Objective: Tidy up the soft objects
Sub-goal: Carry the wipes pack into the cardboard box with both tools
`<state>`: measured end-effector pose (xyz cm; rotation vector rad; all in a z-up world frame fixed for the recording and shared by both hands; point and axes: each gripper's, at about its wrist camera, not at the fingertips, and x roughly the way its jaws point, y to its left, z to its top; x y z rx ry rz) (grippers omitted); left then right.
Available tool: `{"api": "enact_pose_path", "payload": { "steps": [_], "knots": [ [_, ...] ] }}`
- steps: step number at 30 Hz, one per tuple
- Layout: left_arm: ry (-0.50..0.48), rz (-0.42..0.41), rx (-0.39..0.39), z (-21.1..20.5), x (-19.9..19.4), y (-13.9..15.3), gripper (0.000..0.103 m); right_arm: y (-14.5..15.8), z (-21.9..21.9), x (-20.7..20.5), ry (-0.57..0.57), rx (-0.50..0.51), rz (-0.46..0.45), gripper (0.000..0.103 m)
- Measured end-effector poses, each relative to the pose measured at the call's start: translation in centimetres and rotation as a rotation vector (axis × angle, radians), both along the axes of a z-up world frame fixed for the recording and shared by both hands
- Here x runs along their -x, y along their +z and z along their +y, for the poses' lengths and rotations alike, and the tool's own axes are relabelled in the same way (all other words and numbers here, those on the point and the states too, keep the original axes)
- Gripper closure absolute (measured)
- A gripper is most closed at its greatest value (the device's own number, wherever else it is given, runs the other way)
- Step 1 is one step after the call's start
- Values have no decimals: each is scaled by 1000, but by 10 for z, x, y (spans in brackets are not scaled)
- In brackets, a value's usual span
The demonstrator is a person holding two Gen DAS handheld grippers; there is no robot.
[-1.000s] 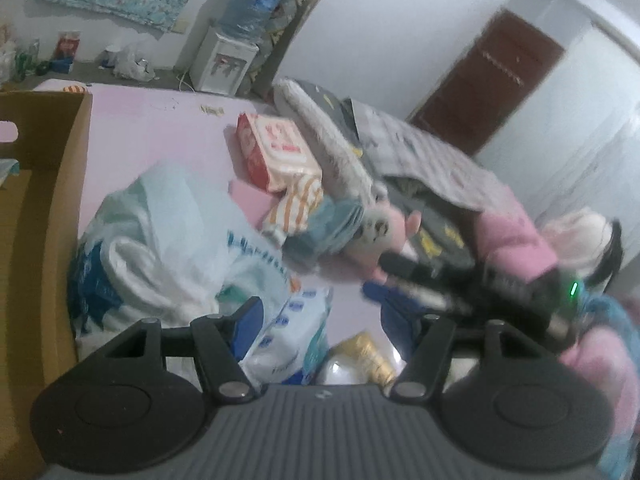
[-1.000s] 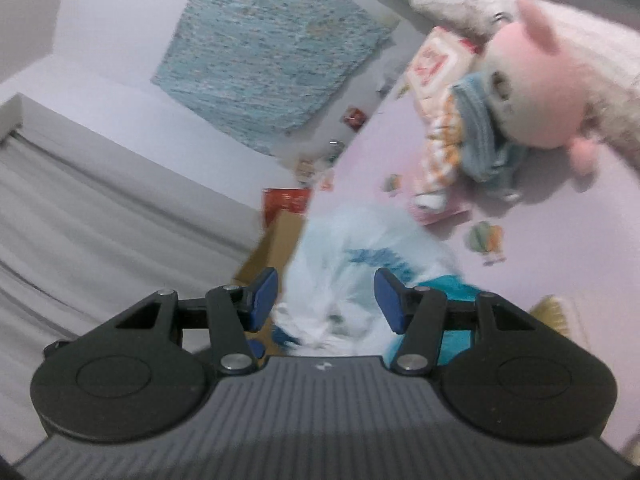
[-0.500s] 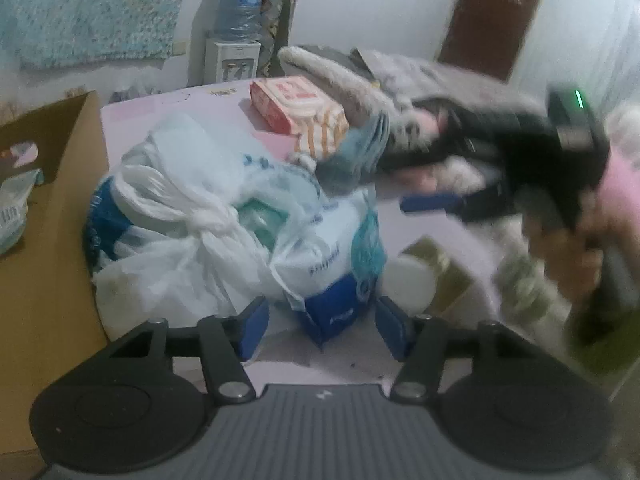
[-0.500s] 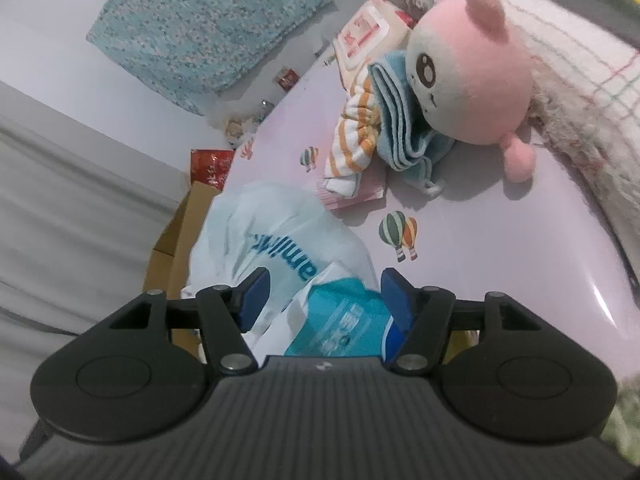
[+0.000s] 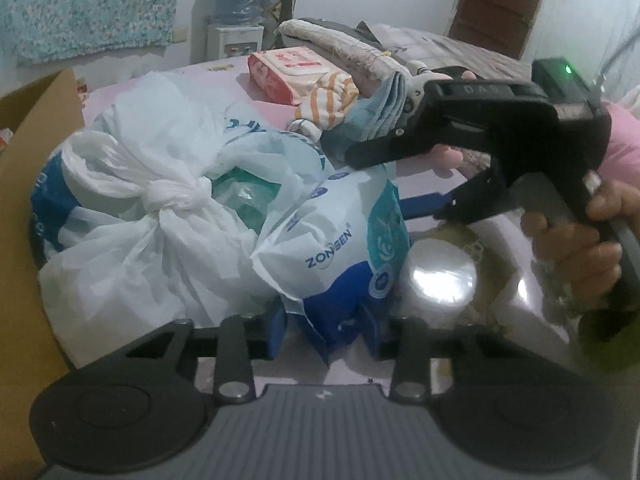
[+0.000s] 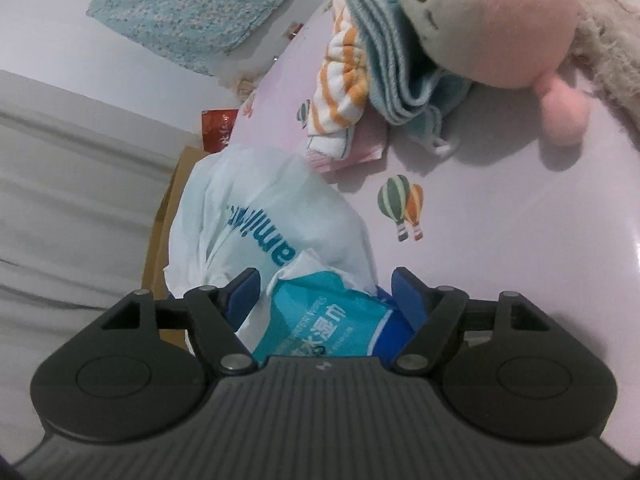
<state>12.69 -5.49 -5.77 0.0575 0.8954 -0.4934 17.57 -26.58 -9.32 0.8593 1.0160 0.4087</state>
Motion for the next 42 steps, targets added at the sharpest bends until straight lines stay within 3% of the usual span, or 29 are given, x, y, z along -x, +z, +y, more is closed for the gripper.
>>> {"api": "enact_pose_path", "payload": {
  "steps": [4, 12, 20, 25, 33, 38, 42],
  "knots": [
    [11, 1, 22, 2, -2, 1, 67, 4, 4, 3, 9, 6, -18, 43],
    [34, -40, 58, 4, 9, 17, 69, 27, 7, 16, 7, 10, -82, 48],
    [53, -86, 155, 14, 20, 47, 69, 79, 11, 38, -19, 45, -188, 48],
    [70, -142, 219, 26, 33, 75, 69, 126, 25, 53, -12, 88, -293, 48],
    [211, -247, 276, 80, 39, 128, 69, 205, 101, 32, 126, 137, -482, 48],
    [366, -211, 298, 134, 15, 139, 68, 230, 178, -15, 258, 172, -511, 48],
    [486, -129, 331, 178, -19, 134, 68, 227, 238, -66, 346, 216, -453, 49]
  ]
}}
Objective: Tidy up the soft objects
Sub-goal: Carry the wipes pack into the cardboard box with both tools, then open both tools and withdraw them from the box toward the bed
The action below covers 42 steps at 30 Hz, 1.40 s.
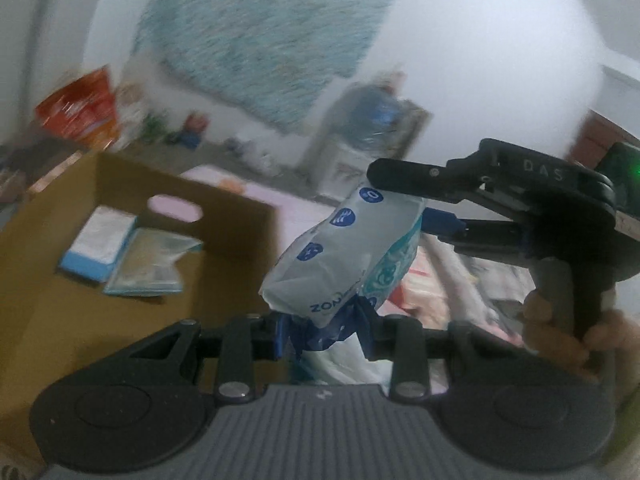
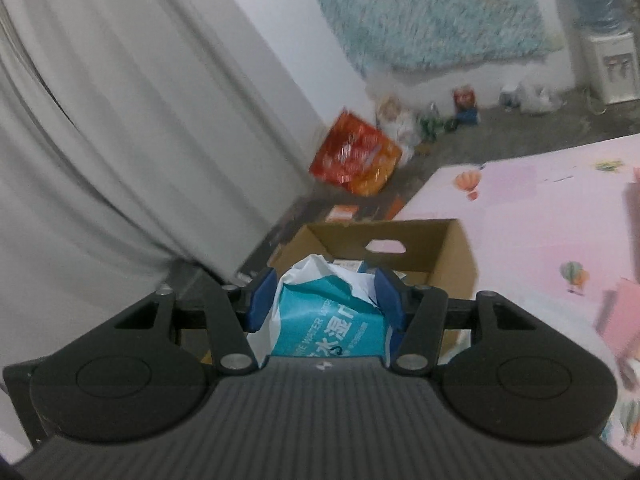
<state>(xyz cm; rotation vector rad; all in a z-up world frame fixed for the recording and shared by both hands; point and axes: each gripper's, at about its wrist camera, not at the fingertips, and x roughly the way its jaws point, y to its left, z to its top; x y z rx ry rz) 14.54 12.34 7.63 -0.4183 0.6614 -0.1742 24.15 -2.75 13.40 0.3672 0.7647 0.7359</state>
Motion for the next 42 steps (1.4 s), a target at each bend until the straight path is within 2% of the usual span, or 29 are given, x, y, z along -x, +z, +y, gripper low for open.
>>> {"api": "enact_pose_path", "payload": {
  "steps": [7, 15, 20, 24, 27, 33, 36, 38, 42],
  "knots": [
    [61, 237, 130, 53, -63, -41, 70, -27, 78, -68, 55, 141, 97, 50],
    [100, 398, 254, 84, -103, -84, 71, -71, 133, -119, 85, 310, 145, 52],
    [115, 551, 356, 92, -134, -118, 71, -102, 163, -143, 109, 479, 123, 51],
    [137, 575, 363, 91, -147, -134, 67, -114, 172, -150, 89, 561, 62, 51],
    [146, 556, 363, 91, -148, -134, 55, -110, 164, -153, 69, 519, 67, 51],
    [180, 524, 332, 93, -133, -118, 52, -76, 121, -141, 16, 366, 60, 51],
    [188, 482, 290, 97, -123, -101, 42, -54, 83, -126, -13, 252, 76, 50],
    [196, 442, 247, 95, -110, -87, 39, -40, 55, -110, -25, 182, 73, 48],
    [193, 342, 166, 89, -82, -51, 29, -15, -11, -65, -63, 44, 61, 41]
  ]
}}
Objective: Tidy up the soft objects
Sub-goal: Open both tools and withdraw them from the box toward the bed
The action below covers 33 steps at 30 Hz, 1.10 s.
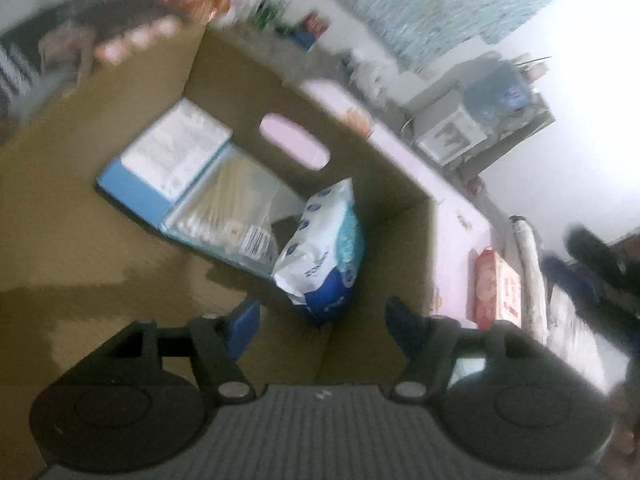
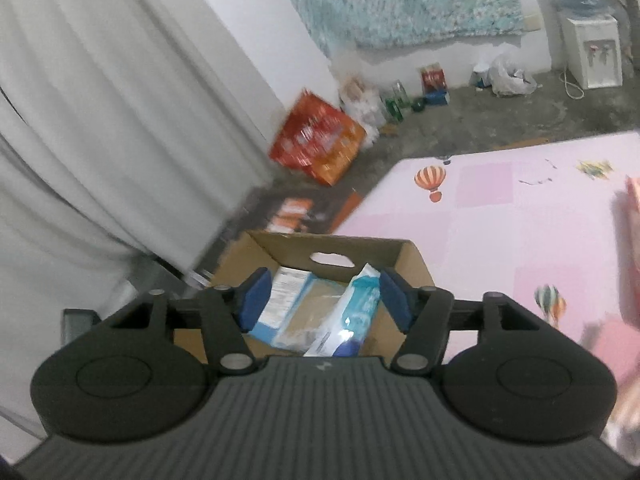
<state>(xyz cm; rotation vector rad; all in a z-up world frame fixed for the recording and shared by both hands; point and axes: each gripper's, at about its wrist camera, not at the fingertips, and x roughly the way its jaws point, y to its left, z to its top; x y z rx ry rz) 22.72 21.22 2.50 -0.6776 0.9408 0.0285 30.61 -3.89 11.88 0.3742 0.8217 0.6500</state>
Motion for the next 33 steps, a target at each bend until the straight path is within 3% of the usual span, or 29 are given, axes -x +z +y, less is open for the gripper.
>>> {"api": "enact_pose_path", "payload": {
  "steps": [5, 10, 16, 19, 23, 25, 29, 33],
  "knots": [
    [-44, -156, -99, -24, 48, 46, 19, 16, -91, 77, -101, -136, -59, 31],
    [33, -364, -118, -47, 113, 76, 7, 6, -166, 152, -232, -161, -120, 26],
    [-42, -483, -214, -96, 154, 82, 5, -38, -227, 223, -401, -167, -102, 25],
    [-160, -527, -248, -126, 167, 79, 4, -69, -240, 256, -453, -168, -72, 25],
    [-393, -503, -313, -179, 177, 65, 4, -106, -241, 284, -498, -141, -30, 30],
    [-500, -479, -334, -205, 181, 51, 4, -122, -240, 294, -521, -106, -11, 41],
    [-700, -428, -372, -256, 183, 20, 5, -142, -239, 297, -535, -72, 26, 55],
    [-828, -367, -461, -300, 178, -22, 7, -156, -235, 287, -540, -36, 56, 59]
  ]
}}
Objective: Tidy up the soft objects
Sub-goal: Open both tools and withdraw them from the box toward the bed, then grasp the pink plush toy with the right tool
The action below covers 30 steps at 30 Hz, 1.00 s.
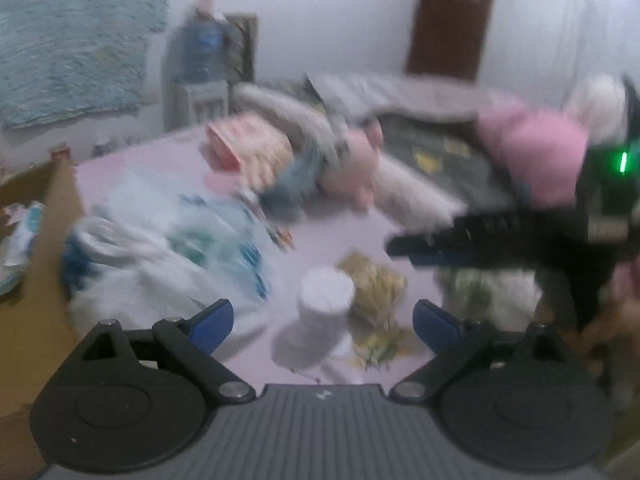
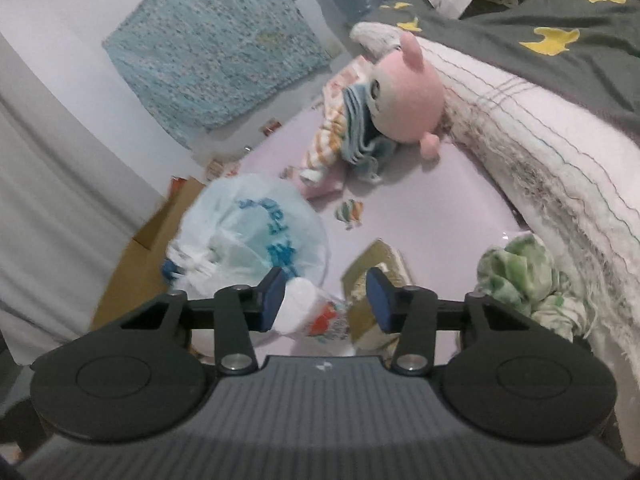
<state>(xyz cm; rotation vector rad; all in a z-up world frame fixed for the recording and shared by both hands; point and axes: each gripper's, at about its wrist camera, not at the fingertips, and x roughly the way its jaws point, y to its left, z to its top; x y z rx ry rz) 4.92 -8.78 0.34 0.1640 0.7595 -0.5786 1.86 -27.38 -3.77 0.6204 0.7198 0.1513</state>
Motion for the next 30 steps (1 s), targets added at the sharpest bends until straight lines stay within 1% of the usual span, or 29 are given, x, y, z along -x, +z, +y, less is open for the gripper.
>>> {"api": "enact_pose_path", "payload": {
  "steps": [3, 5, 6, 10, 14, 16, 18, 20, 21, 22, 23, 24, 25, 28, 30],
  "knots": [
    [-8, 57, -45, -18, -13, -26, 16, -9, 6, -12, -5, 62, 28, 63],
    [5, 66, -67, -24, -23, -39, 22, -13, 10, -19, -13, 118, 37, 64],
    [14, 61, -80, -27, -28, -42, 26, -15, 9, -20, -13, 126, 40, 65],
    [39, 31, -143, -35, -44, -57, 41, -25, 8, -28, 2, 91, 53, 66],
    [48, 33, -154, -37, -53, -63, 45, -29, 8, -32, 22, 63, 60, 66],
    [52, 31, -155, -37, -53, -62, 45, -29, 7, -33, 25, 51, 58, 65],
    [50, 31, -149, -35, -53, -60, 44, -21, 2, -35, 14, 46, 41, 64],
    [46, 24, -137, -34, -52, -58, 34, -6, -7, -40, -20, 61, -2, 62],
    [46, 15, -130, -34, -52, -57, 27, 2, -12, -45, -43, 74, -19, 57],
    [46, 3, -123, -33, -50, -54, 23, 12, -19, -52, -78, 88, -43, 48],
    [44, -12, -115, -32, -48, -52, 22, 20, -25, -59, -96, 96, -67, 42],
    [40, -25, -109, -31, -46, -49, 20, 27, -31, -68, -111, 105, -99, 29],
    [38, -35, -105, -31, -44, -47, 17, 32, -38, -80, -138, 111, -116, 21],
    [46, -51, -88, -29, -42, -45, 14, 33, -57, -120, -181, 118, -101, 20],
    [52, -48, -68, -26, -42, -44, 14, 23, -68, -148, -218, 100, -54, 20]
  ]
}}
